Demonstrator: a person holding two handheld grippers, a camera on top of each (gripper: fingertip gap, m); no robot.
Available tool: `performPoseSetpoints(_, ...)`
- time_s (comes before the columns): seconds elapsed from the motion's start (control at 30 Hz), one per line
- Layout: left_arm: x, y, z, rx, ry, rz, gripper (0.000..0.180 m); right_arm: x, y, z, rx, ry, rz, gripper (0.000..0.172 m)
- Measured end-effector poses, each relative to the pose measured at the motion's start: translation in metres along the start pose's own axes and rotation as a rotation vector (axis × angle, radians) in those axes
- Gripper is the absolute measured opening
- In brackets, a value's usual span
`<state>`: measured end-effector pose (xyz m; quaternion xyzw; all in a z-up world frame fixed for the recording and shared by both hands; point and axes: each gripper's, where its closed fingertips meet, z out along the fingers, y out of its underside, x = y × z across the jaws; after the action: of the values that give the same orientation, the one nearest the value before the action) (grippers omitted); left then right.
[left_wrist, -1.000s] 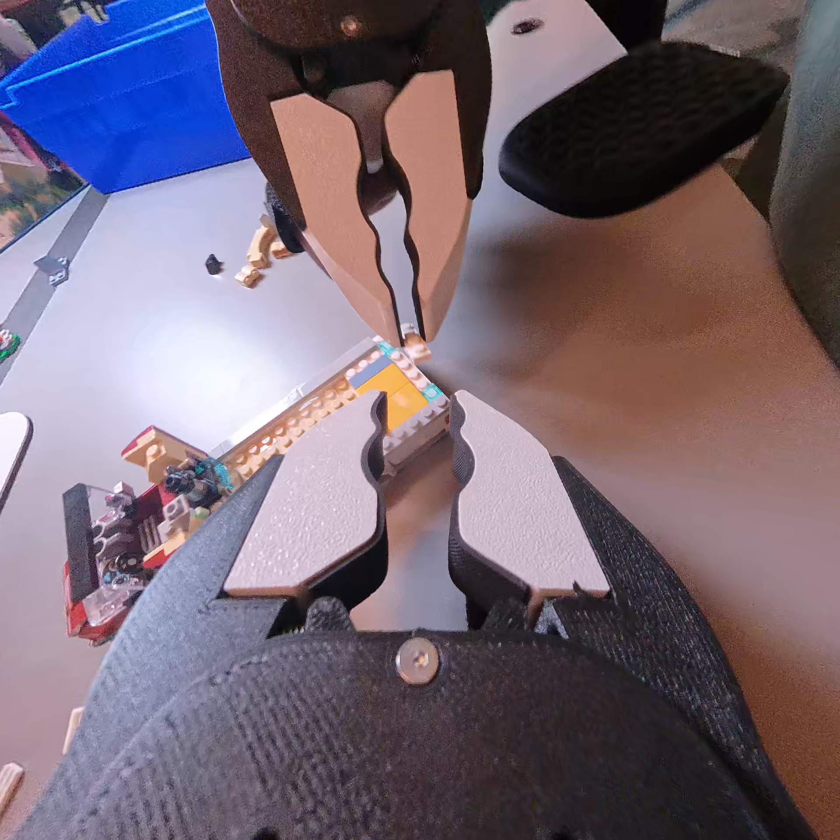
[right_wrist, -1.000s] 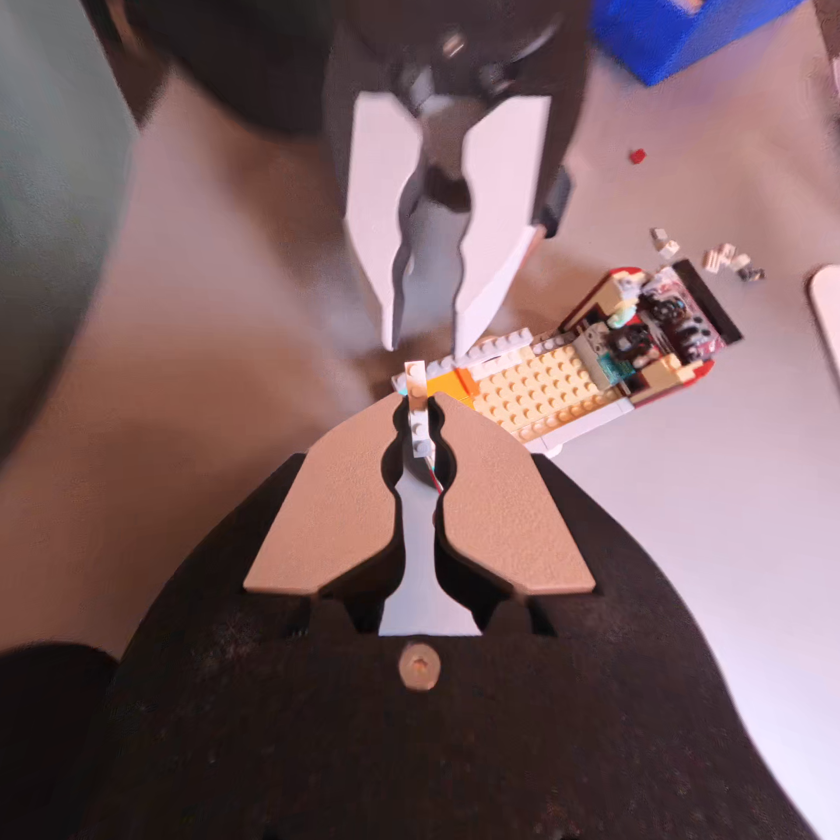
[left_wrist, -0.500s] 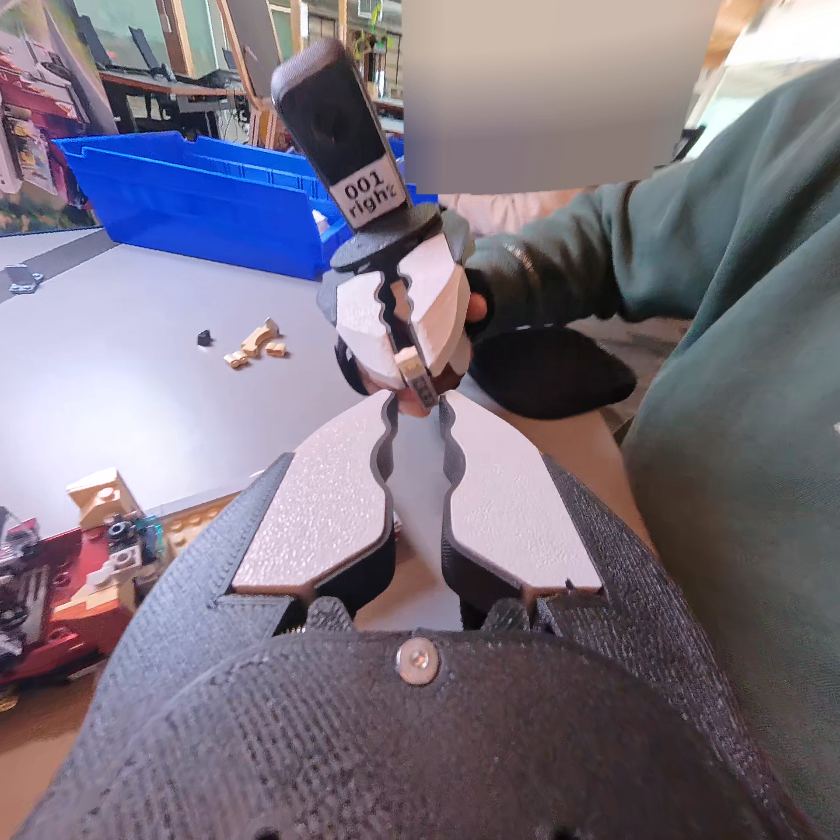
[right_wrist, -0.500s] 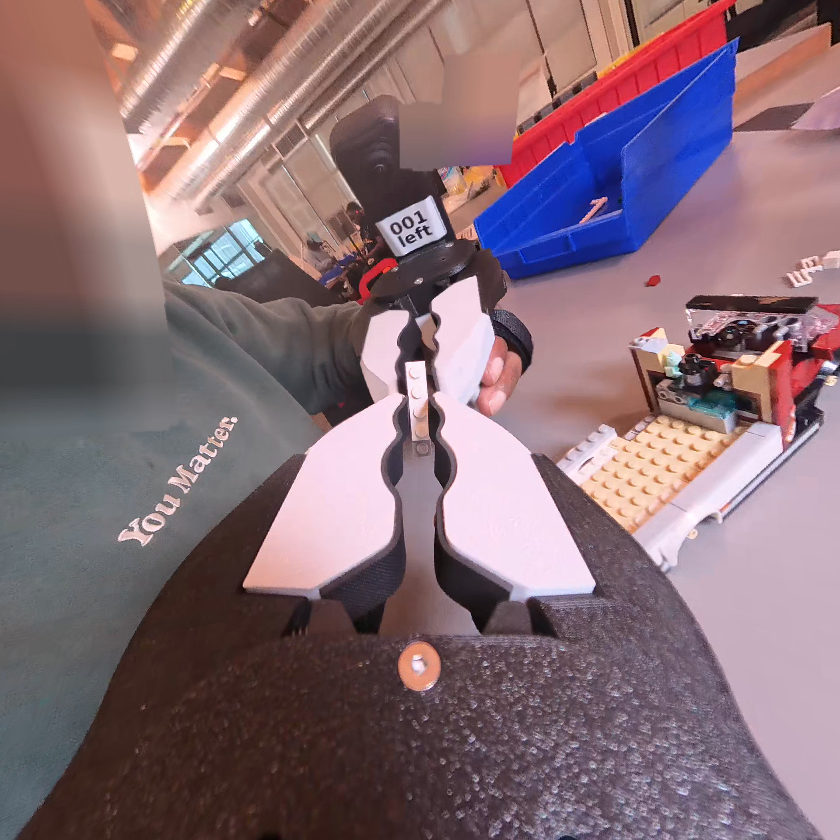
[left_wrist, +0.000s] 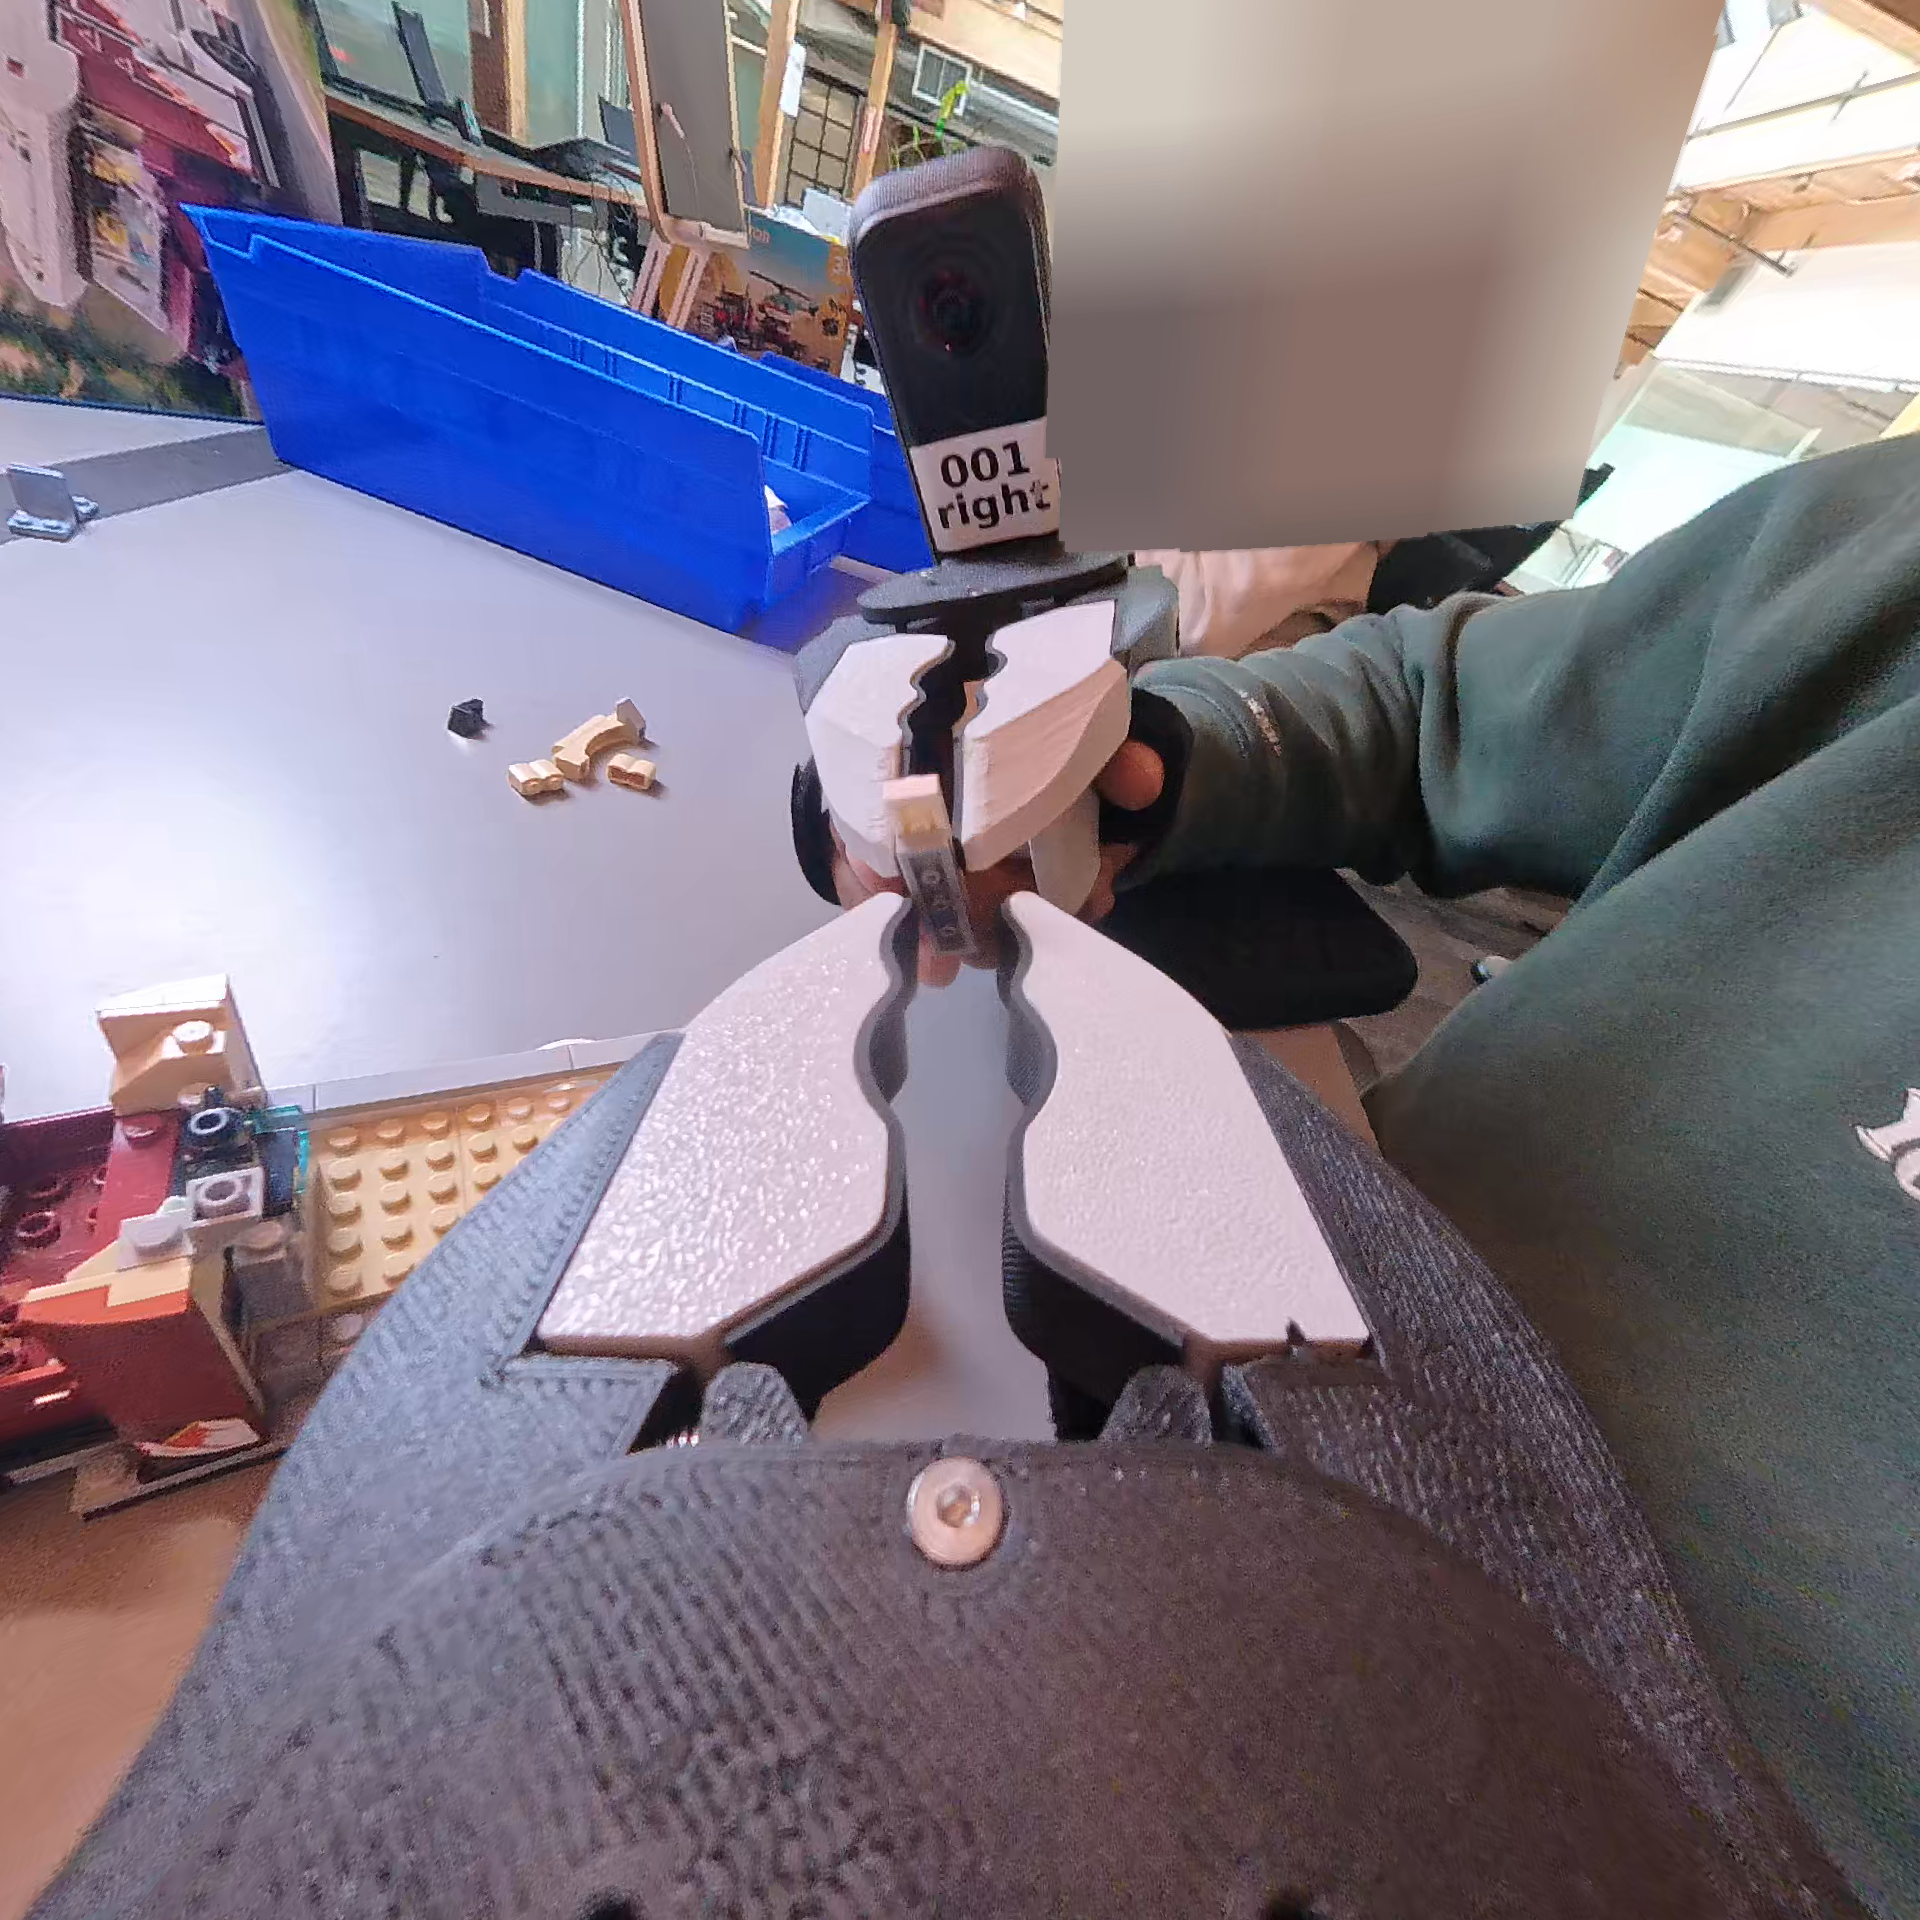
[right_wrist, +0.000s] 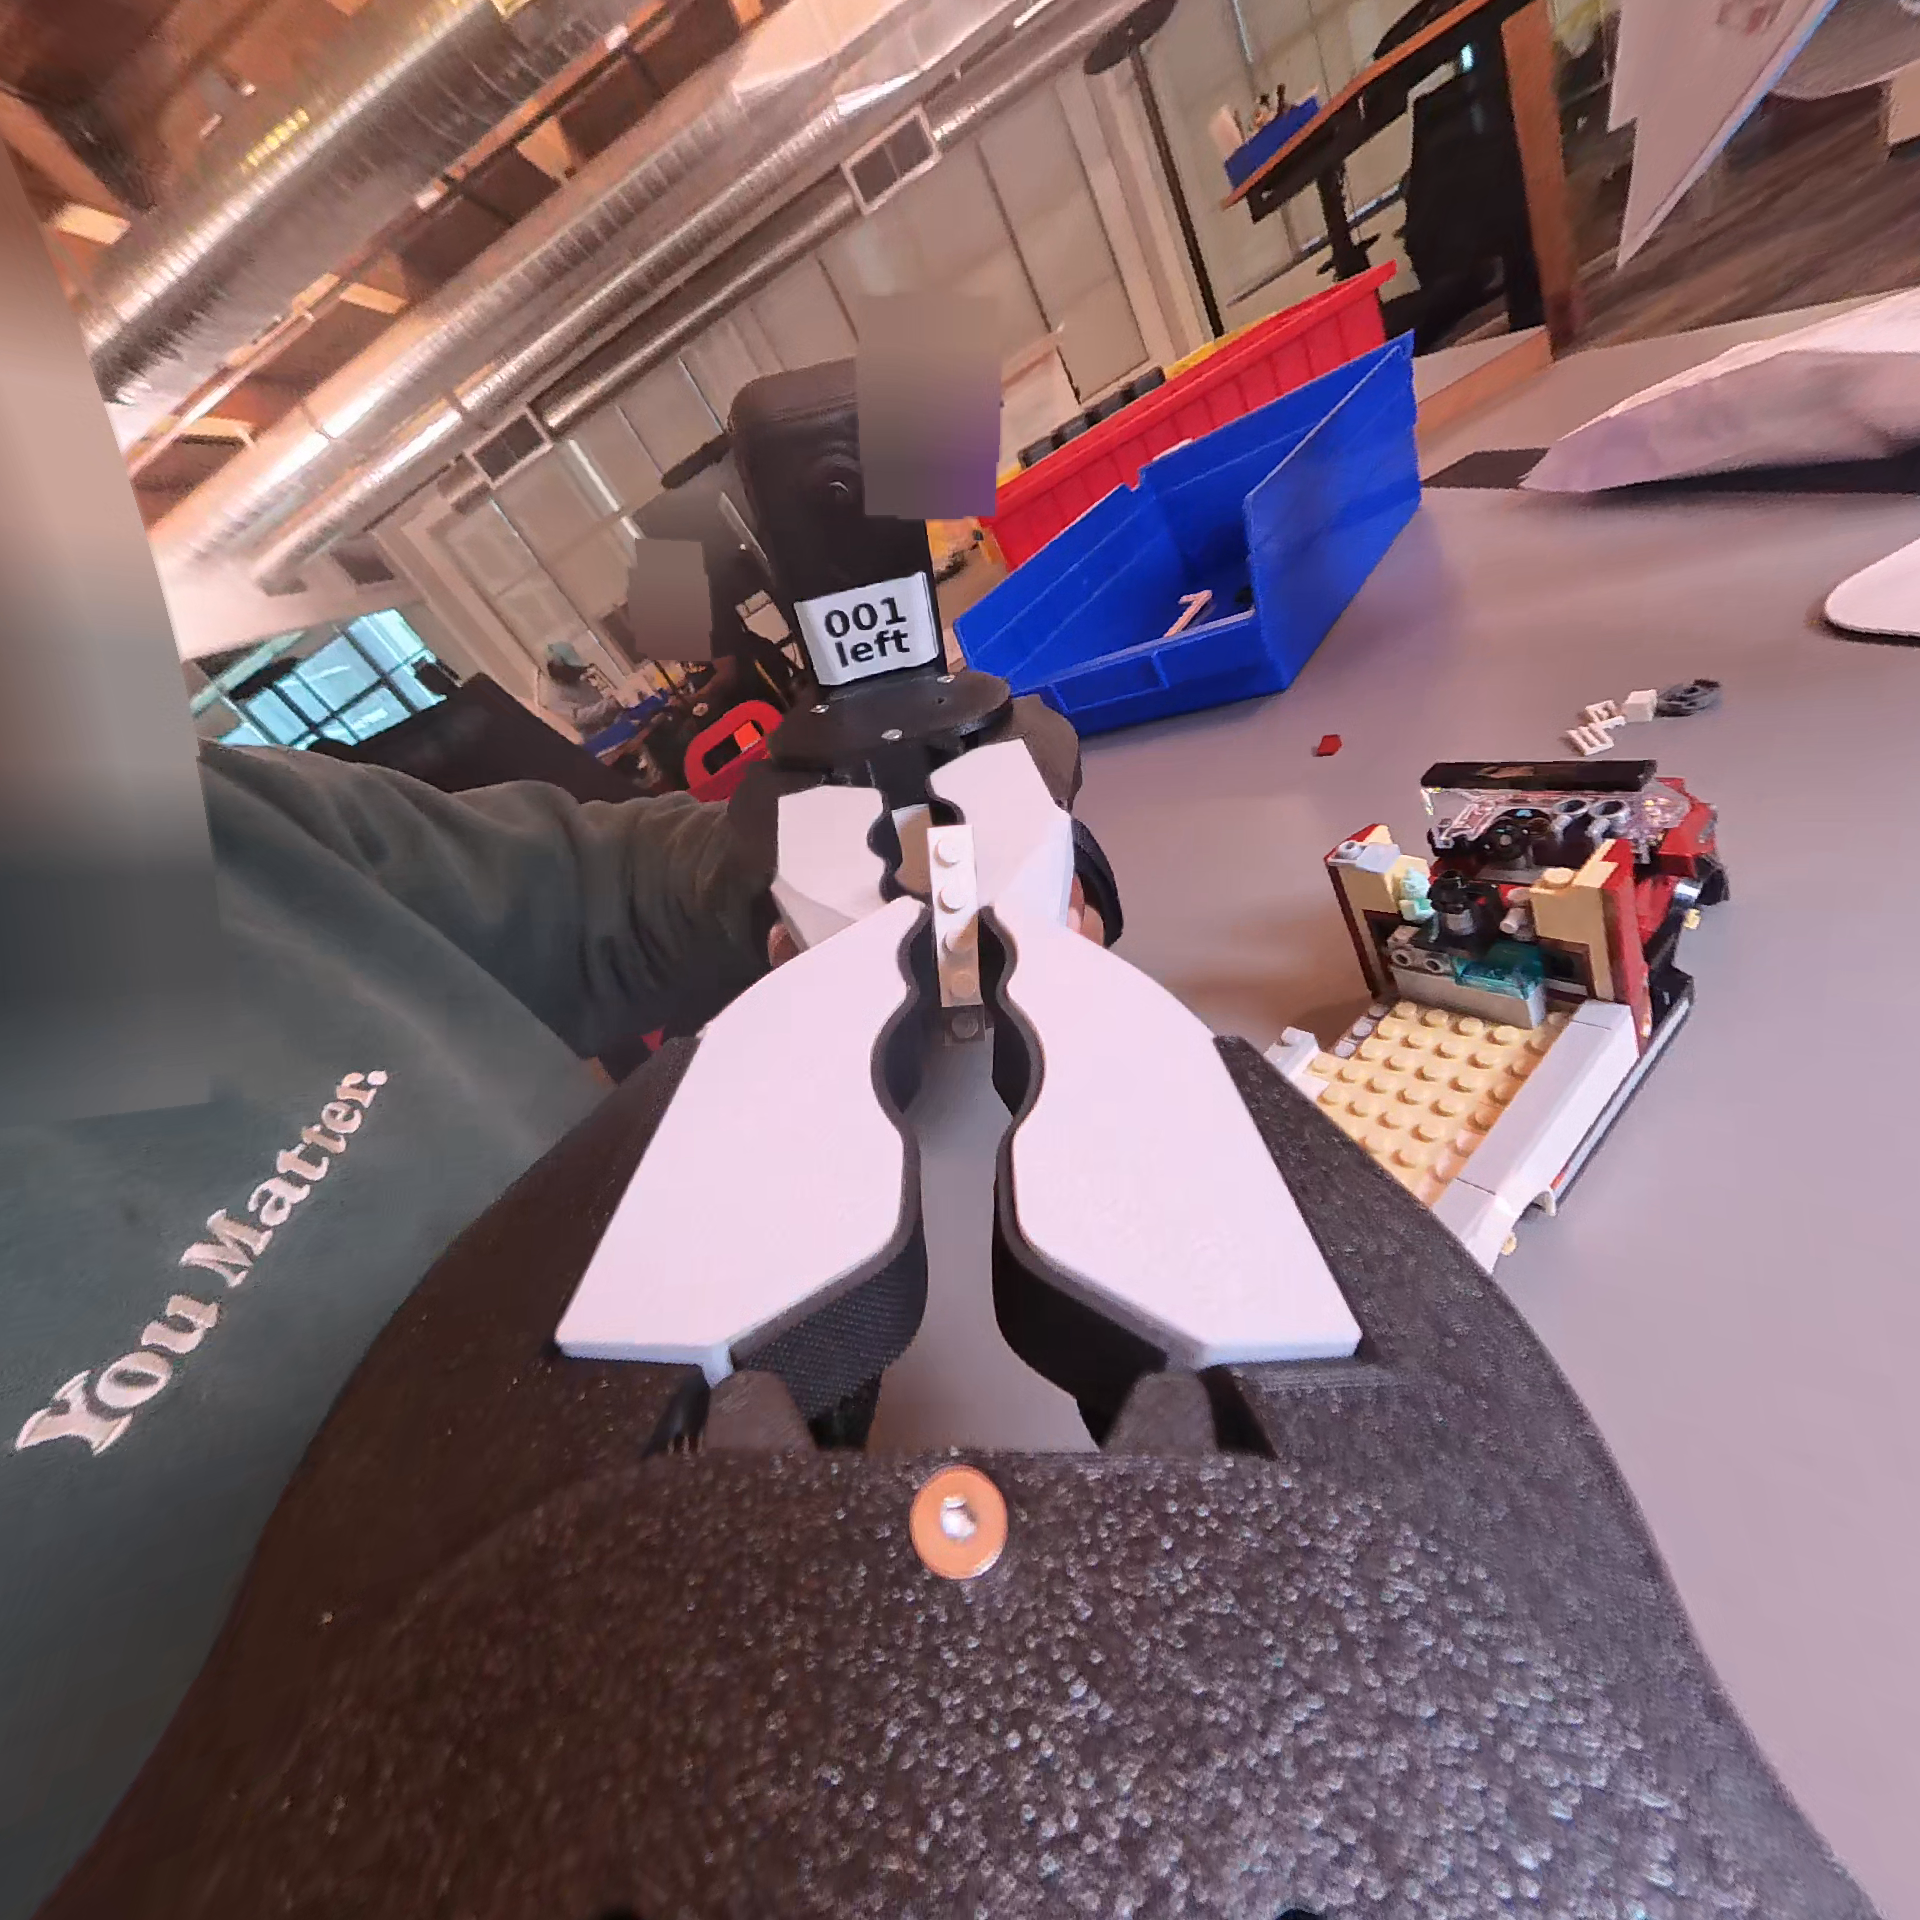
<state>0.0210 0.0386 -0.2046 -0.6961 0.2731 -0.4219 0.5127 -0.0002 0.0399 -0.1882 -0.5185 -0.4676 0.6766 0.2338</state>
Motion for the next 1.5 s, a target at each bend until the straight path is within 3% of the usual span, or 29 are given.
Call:
performPoseSetpoints(0.1, -0.005, 0.0, -0.002, -0.005, -0.025, -0.01, 0.009, 0.001, -0.001, 0.002, 0.012, 0.017, -0.008, 0.008)
performPoseSetpoints(0.43, 0.006, -0.003, -0.012, -0.049, 0.092, -0.032, 0.008, -0.009, 0.002, -0.008, -0.054, -0.051, -0.081, 0.006)
performPoseSetpoints(0.57, 0.002, -0.004, -0.019, -0.047, 0.086, -0.032, 0.008, -0.001, -0.008, -0.02, -0.023, 0.007, -0.116, 0.0)
performPoseSetpoints(0.67, 0.007, 0.0, -0.015, -0.071, 0.111, -0.034, 0.008, -0.004, -0.01, -0.018, -0.044, 0.05, -0.205, 0.021)
performPoseSetpoints(0.77, 0.012, 0.01, -0.009, -0.108, 0.143, -0.057, 0.008, -0.01, -0.003, -0.01, -0.096, 0.031, -0.255, 0.026)
performPoseSetpoints(0.83, 0.012, 0.013, -0.007, -0.126, 0.145, -0.061, 0.008, -0.011, 0.005, -0.006, -0.15, 0.023, -0.281, 0.009)
performPoseSetpoints(1.13, 0.013, 0.001, -0.013, -0.038, 0.241, -0.235, 0.008, -0.014, -0.001, -0.009, -0.093, 0.05, -0.386, 0.009)
performPoseSetpoints(1.3, 0.003, -0.003, -0.014, -0.071, 0.014, 0.148, 0.011, -0.004, -0.007, -0.007, -0.032, 0.036, 0.025, 0.008)
performPoseSetpoints(1.5, -0.011, -0.006, -0.016, -0.137, -0.249, 0.538, 0.008, 0.013, -0.009, -0.008, 0.042, 0.034, 0.293, 0.008)
